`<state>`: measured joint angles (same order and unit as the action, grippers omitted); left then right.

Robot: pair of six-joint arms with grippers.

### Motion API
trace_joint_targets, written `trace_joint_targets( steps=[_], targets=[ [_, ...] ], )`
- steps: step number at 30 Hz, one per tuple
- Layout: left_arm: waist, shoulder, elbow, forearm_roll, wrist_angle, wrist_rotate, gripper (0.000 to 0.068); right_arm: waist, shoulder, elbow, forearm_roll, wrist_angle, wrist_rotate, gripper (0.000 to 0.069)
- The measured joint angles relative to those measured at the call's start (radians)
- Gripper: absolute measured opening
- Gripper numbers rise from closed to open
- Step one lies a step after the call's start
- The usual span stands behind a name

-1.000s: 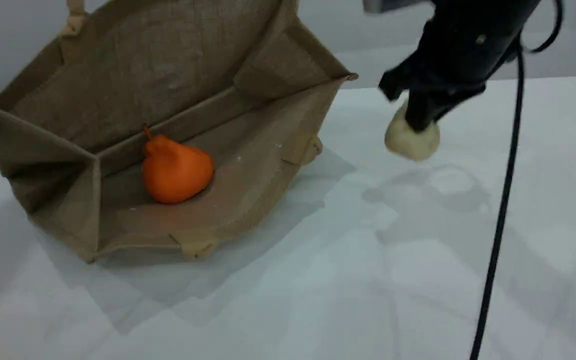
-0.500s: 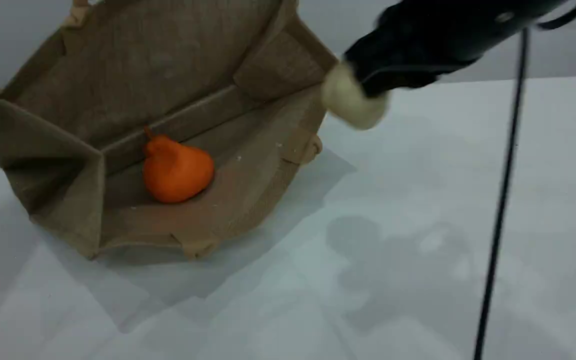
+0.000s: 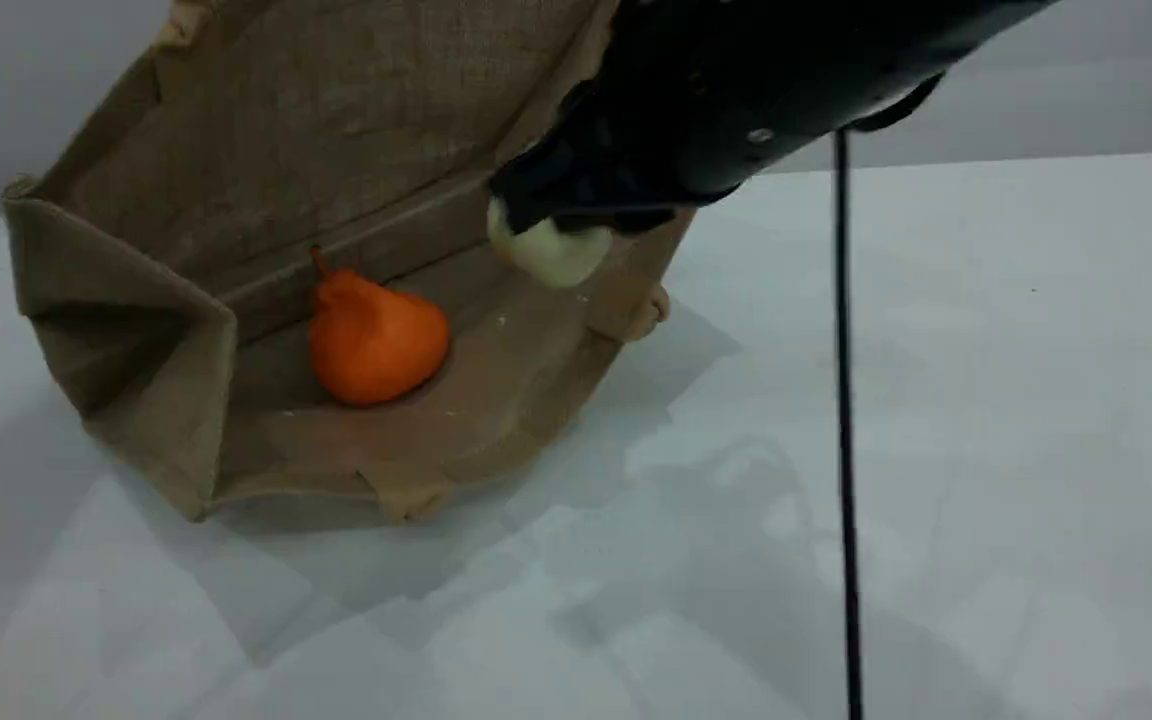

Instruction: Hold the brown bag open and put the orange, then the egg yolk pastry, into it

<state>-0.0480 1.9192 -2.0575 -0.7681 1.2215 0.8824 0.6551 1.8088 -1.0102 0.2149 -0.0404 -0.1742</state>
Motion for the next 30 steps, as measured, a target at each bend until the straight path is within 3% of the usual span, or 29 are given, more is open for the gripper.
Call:
trace_joint_targets(
  steps=[22,25,30],
  targets=[
    [-0.015,0.000,0.000,0.001,0.000,-0.002,0.0081,0.000,0.402,-0.458,-0.001,0.057,-0.021,0.0041],
    [-0.015,0.000,0.000,0.006,0.000,-0.002,0.0081,0.000,0.428,-0.508,0.019,0.085,-0.010,0.0106],
    [-0.015,0.000,0.000,0.006,0.000,-0.002,0.0081,-0.002,0.424,-0.547,0.023,0.130,-0.010,0.0381]
  ],
)
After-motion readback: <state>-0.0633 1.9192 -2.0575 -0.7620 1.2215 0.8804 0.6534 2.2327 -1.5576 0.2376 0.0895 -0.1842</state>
